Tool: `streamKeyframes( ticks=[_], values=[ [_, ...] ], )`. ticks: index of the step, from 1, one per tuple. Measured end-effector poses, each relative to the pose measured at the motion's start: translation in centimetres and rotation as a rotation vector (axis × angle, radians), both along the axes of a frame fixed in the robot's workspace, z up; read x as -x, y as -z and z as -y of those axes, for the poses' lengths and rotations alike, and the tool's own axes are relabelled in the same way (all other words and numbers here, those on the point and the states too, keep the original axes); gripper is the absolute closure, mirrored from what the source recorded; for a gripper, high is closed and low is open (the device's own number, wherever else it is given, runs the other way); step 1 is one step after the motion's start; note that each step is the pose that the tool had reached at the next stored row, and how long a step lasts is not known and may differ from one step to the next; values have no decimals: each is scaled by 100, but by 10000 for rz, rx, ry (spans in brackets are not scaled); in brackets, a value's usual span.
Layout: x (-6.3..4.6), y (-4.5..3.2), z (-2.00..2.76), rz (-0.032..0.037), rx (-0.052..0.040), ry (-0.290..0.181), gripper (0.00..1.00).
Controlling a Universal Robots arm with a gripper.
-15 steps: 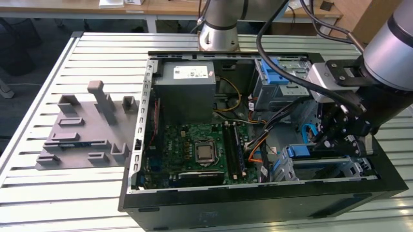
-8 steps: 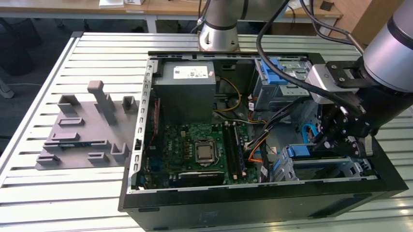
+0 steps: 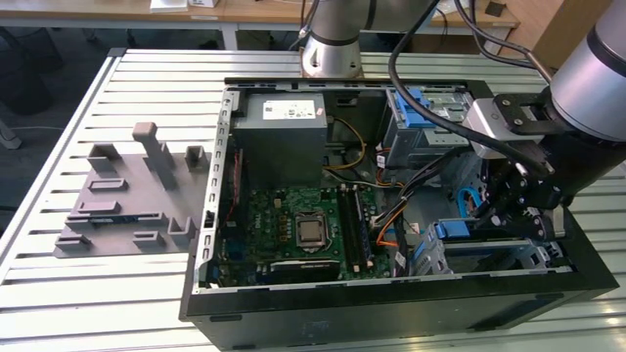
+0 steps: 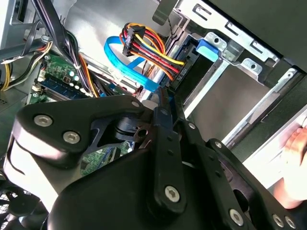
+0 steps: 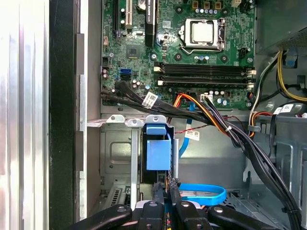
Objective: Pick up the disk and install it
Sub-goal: 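Insert the second disk wire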
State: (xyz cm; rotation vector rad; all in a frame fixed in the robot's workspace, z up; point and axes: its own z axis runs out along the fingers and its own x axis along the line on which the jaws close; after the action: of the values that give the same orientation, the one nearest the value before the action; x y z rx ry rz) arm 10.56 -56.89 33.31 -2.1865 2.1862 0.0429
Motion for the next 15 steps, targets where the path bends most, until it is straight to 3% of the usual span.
streamKeyframes(
  ticks=[7, 11, 15],
  values=[
    [-1, -23, 1, -1, -88, 0, 84],
    [-1, -24, 7, -1, -310, 0, 84],
    [-1, -22, 24, -1, -344, 0, 84]
  ],
)
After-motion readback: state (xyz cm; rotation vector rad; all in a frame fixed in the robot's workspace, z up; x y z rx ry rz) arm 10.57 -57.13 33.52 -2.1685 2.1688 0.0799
